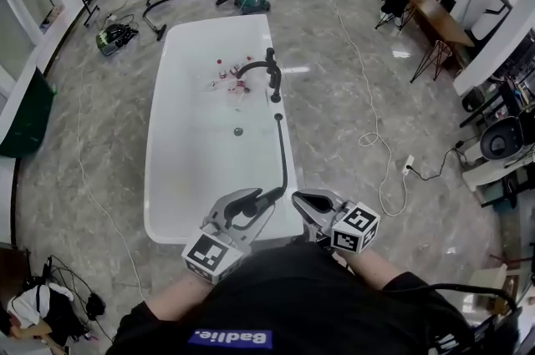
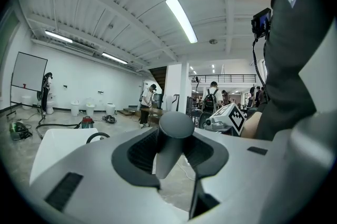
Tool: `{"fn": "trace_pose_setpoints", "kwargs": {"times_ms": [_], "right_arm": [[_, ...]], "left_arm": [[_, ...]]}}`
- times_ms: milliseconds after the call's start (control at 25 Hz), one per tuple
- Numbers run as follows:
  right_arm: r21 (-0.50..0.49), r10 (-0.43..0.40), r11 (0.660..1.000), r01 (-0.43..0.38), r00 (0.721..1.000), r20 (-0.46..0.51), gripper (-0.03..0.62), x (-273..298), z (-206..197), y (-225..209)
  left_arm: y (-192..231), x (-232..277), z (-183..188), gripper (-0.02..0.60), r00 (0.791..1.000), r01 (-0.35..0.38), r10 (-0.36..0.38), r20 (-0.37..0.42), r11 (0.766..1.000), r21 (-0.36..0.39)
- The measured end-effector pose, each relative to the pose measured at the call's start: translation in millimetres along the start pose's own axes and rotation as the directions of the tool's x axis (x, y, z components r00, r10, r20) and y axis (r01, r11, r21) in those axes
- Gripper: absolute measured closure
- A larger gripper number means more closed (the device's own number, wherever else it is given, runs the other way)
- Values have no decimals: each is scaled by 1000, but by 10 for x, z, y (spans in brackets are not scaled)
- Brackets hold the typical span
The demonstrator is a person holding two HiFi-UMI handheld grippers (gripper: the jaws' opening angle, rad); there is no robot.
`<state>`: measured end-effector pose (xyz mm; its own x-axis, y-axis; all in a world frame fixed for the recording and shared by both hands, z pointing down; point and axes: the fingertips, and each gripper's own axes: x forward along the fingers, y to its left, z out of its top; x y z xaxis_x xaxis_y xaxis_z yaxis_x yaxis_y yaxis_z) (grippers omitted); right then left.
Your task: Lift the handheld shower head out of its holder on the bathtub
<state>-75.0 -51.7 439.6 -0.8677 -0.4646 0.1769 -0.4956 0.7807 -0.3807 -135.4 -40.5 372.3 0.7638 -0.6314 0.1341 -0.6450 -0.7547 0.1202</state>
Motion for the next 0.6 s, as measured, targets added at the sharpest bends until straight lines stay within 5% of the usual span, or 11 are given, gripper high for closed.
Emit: {"fn": "trace_pose_setpoints", "kwargs": {"times_ms": [600], "right_arm": [[-33,-2,999,2,1000,-8,591,38,-5,75]], "left_arm": [[-34,-24,-162,446,1000,5,-7,-30,999,-44]]}}
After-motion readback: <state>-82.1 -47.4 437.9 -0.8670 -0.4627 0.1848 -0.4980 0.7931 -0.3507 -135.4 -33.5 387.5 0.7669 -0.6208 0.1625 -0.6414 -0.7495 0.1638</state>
